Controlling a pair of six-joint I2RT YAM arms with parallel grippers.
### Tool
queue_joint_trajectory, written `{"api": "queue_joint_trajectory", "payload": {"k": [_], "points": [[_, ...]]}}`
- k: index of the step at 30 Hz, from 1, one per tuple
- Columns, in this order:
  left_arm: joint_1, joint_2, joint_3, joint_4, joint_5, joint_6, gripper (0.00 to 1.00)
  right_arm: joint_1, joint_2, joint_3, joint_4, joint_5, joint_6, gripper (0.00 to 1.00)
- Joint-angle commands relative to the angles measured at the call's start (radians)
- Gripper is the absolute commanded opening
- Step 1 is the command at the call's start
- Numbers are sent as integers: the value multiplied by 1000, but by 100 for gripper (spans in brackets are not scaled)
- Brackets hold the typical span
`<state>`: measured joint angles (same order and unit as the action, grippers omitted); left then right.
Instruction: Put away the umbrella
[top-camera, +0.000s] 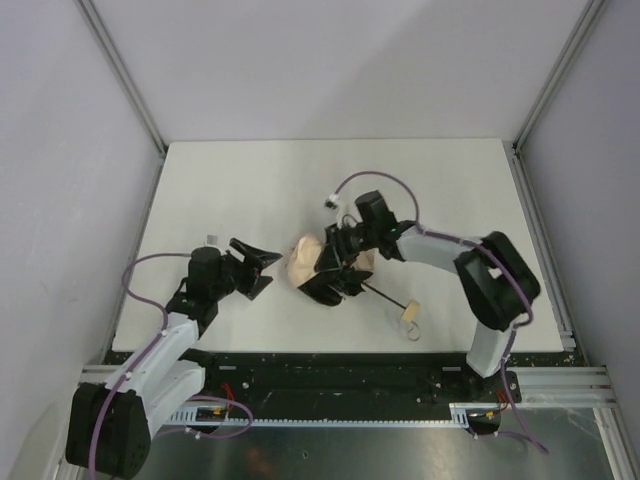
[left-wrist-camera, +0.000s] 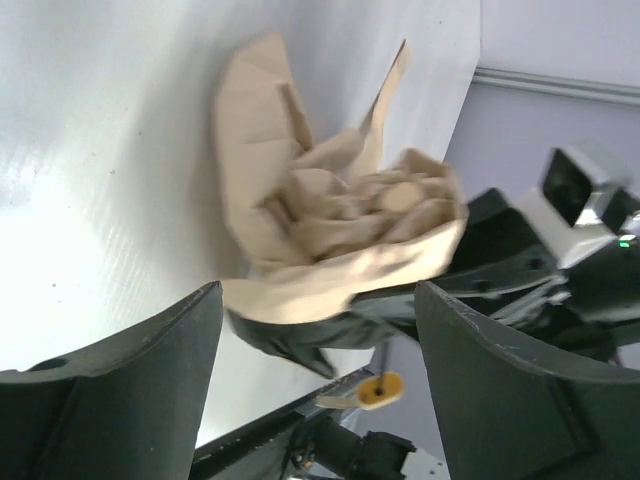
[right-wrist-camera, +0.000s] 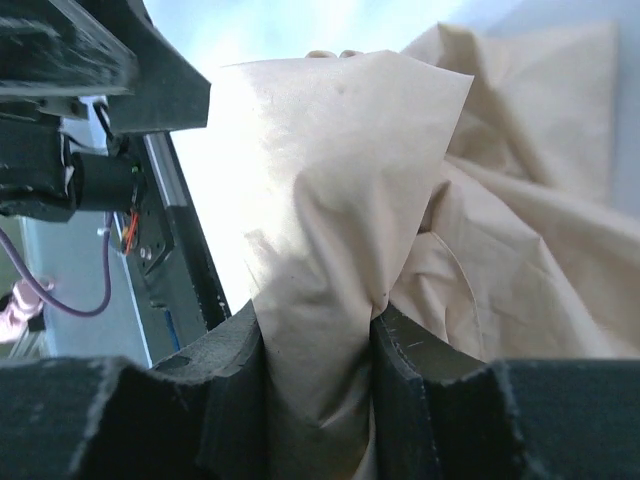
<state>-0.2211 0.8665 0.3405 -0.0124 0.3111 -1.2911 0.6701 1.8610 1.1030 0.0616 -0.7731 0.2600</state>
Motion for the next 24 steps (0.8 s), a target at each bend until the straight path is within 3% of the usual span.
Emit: {"api": "queue_joint_trajectory", "payload": {"k": [1, 6, 10, 14, 21, 24], "points": [[17, -20, 35, 3, 1, 104, 80, -82, -184, -6, -166, 45, -54, 0], [2, 124, 76, 186, 105, 96, 98, -115, -309, -26, -195, 40, -84, 0], [-92, 270, 173, 276, 169, 138, 98, -119, -374, -57, -115, 67, -23, 0], [-201, 276, 188, 379, 159, 162, 97, -120, -422, -70, -76, 141, 37, 0], [-307, 269, 156, 511, 155, 144, 78, -122, -488, -71, -13, 241, 126, 0], [-333, 278, 176, 521, 161, 135, 58, -123, -515, -70, -6, 275, 143, 0]]}}
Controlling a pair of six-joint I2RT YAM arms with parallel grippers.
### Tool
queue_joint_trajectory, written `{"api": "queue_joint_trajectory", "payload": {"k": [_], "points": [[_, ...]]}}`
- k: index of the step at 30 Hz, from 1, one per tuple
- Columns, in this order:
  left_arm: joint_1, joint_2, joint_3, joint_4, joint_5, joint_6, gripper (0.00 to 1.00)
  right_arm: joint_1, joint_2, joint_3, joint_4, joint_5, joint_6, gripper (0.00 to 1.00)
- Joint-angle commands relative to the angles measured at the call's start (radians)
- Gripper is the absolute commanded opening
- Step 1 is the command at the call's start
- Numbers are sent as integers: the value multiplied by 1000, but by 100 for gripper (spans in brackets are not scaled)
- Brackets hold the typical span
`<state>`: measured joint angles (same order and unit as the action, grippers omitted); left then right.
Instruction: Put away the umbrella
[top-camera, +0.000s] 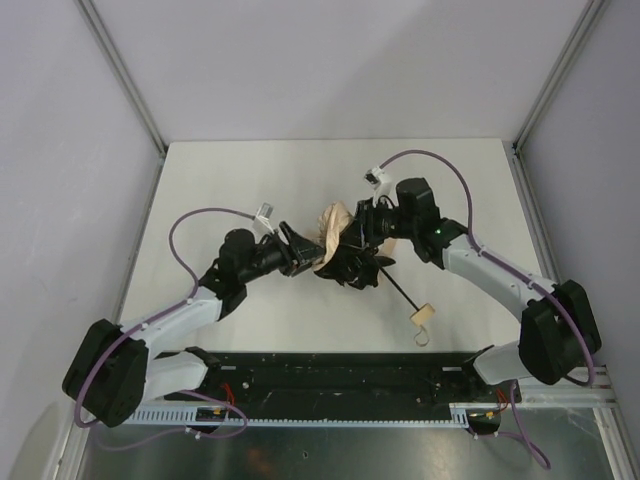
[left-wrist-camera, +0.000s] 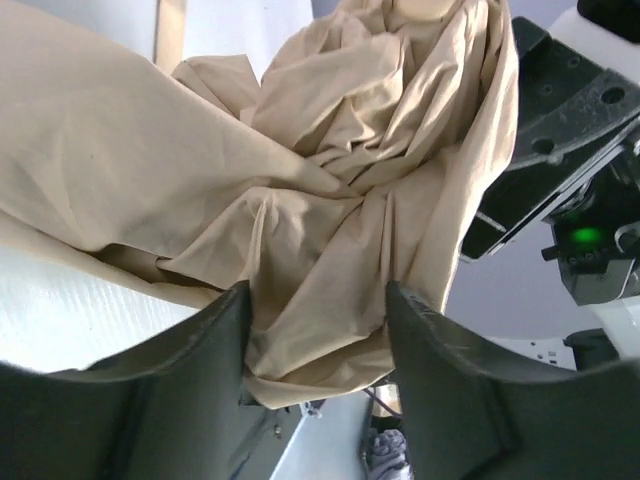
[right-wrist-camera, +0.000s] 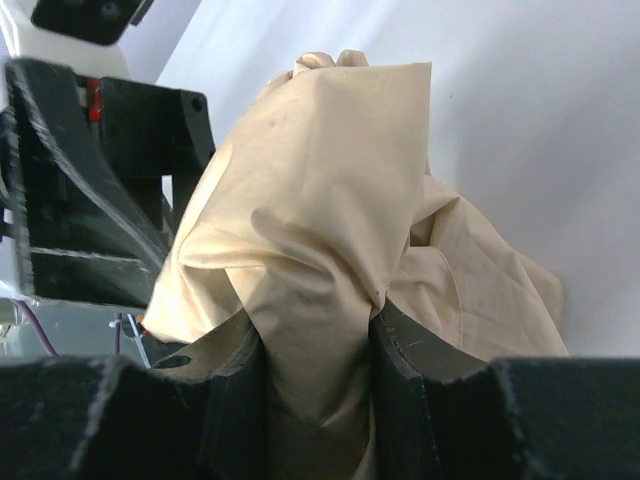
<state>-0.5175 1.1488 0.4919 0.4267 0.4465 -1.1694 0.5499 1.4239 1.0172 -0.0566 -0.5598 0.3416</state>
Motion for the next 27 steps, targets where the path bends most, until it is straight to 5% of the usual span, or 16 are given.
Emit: {"api": "queue_joint_trajectory", "payload": {"k": [1, 6, 13, 14, 19, 22, 27], "points": [[-45, -7, 30, 83, 21, 16, 53, -3, -88, 16, 106, 80, 60, 0], [-123, 21, 96, 86, -9, 8, 7, -8, -122, 18, 85, 138, 60, 0], [-246, 220, 245, 91, -48, 18, 0, -51, -214, 18, 145, 167, -25, 0], [-245, 233, 249, 91, -41, 20, 3, -77, -233, 18, 154, 148, -37, 0], [-223, 152, 181, 90, -74, 55, 51, -175, -311, 62, 78, 146, -221, 0], [-181, 50, 127, 62, -80, 80, 61, -190, -360, 77, 17, 205, -394, 0], [-74, -148, -7, 0, -67, 106, 61, -120, -368, 92, -46, 320, -699, 0]]}}
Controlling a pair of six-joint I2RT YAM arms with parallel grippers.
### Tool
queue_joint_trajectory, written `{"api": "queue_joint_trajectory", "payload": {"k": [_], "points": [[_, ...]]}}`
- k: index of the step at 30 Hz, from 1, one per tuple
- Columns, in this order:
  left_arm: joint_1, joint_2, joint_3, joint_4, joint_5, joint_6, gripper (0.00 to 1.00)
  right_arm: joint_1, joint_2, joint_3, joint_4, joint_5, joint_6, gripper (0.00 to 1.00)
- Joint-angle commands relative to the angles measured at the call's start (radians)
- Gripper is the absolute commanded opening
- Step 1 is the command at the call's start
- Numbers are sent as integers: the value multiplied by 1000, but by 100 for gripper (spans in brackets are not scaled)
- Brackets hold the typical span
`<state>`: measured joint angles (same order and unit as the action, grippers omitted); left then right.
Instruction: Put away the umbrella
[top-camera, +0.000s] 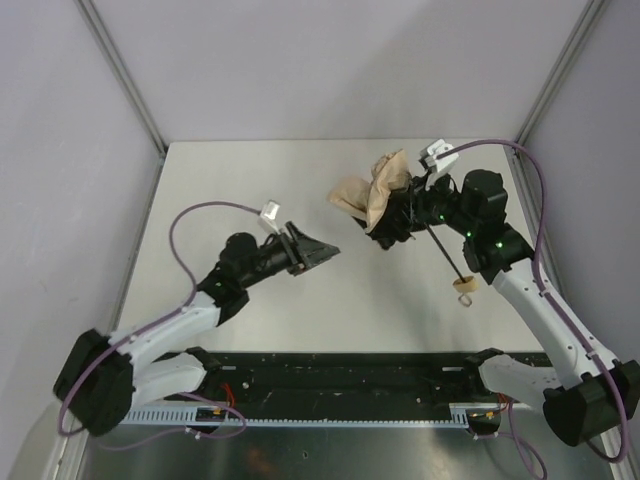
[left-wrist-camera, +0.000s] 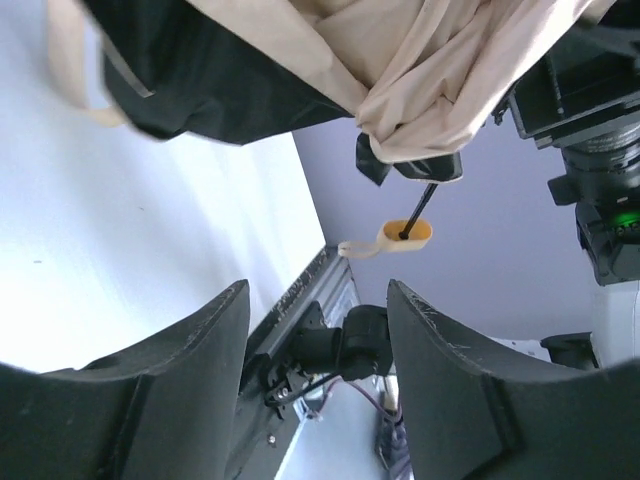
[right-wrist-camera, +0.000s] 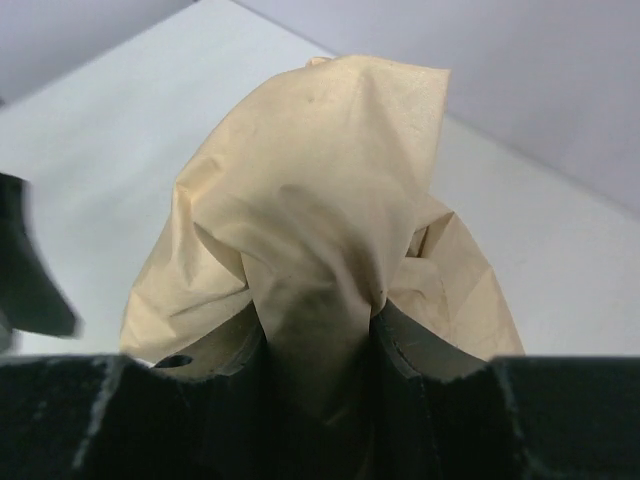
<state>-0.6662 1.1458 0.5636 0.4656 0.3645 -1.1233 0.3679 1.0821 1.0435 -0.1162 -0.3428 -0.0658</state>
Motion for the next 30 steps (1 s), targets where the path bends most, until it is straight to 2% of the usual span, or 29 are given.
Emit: {"api": "queue_joint_trajectory", "payload": {"k": [1, 6, 9, 13, 16, 20, 25, 30], "points": [[102, -192, -105, -60, 19, 70, 61, 100, -20, 66, 0, 149, -358, 0], [221, -410, -204, -248, 15, 110, 64, 358, 101, 66, -64, 498, -683, 0], [267, -513, -227, -370, -5, 131, 67, 504, 234, 64, -103, 675, -781, 0], [313, -652, -258, -496, -44, 150, 68, 649, 397, 54, -119, 679, -772, 0], [340, -727, -279, -552, -71, 147, 69, 737, 516, 51, -111, 614, -730, 0], [353, -731, -259, -632, -99, 147, 69, 773, 650, 57, -124, 406, -663, 0], [361, -723, -247, -768, -196, 81, 75, 696, 785, 99, -203, 80, -562, 0], [382, -672, -269, -861, -233, -46, 86, 623, 883, 123, -273, -93, -457, 0]]}}
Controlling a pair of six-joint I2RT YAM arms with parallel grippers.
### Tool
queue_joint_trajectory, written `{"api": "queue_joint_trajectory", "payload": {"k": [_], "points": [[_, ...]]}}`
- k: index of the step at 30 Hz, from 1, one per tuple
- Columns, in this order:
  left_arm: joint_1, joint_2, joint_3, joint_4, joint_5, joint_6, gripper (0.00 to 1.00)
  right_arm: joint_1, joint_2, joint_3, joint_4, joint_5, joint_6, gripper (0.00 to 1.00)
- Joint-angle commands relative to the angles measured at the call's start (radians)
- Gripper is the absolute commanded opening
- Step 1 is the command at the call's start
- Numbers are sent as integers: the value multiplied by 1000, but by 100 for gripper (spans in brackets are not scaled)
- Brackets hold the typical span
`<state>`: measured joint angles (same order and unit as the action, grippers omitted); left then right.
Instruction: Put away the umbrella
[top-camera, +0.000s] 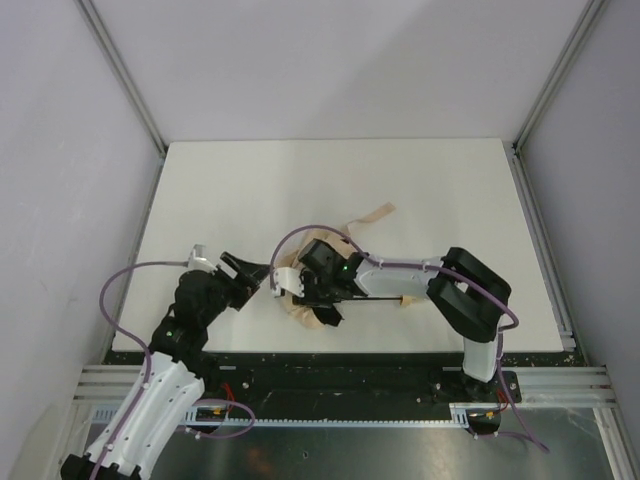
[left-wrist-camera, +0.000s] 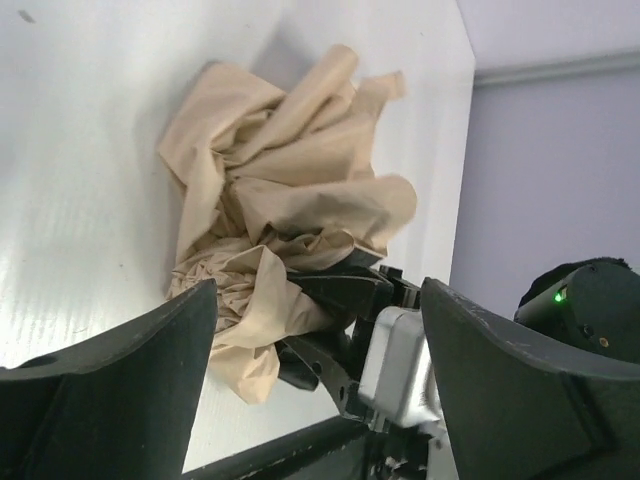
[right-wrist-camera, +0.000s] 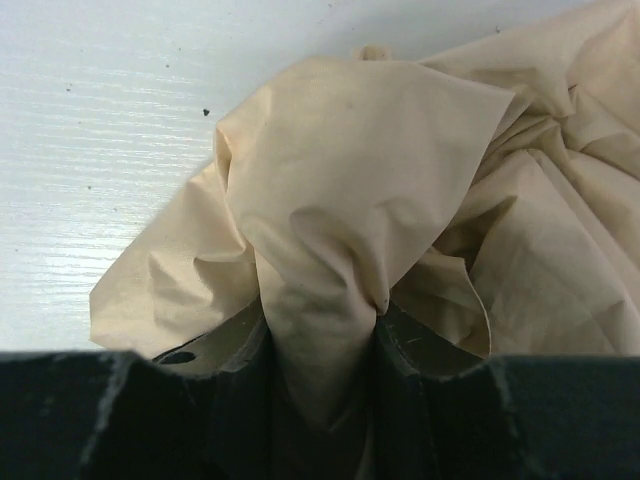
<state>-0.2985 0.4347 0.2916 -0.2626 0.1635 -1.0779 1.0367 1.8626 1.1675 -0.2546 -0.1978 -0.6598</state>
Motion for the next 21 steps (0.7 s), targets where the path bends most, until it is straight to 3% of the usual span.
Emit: {"api": "queue_joint_trajectory", "payload": {"k": [1, 8, 14, 21], "points": [[21, 59, -6, -135, -14, -120, 87, -55, 118, 0, -143, -254, 148, 0], [31, 147, -24, -136, 133, -283, 98, -119, 198, 1, -83, -386, 205, 0], [21, 286, 8, -106, 221, -395, 99, -174, 234, 5, -31, -480, 258, 0], [-113, 474, 53, -2, 199, -532, 99, -189, 244, 6, 18, -482, 297, 0]]}}
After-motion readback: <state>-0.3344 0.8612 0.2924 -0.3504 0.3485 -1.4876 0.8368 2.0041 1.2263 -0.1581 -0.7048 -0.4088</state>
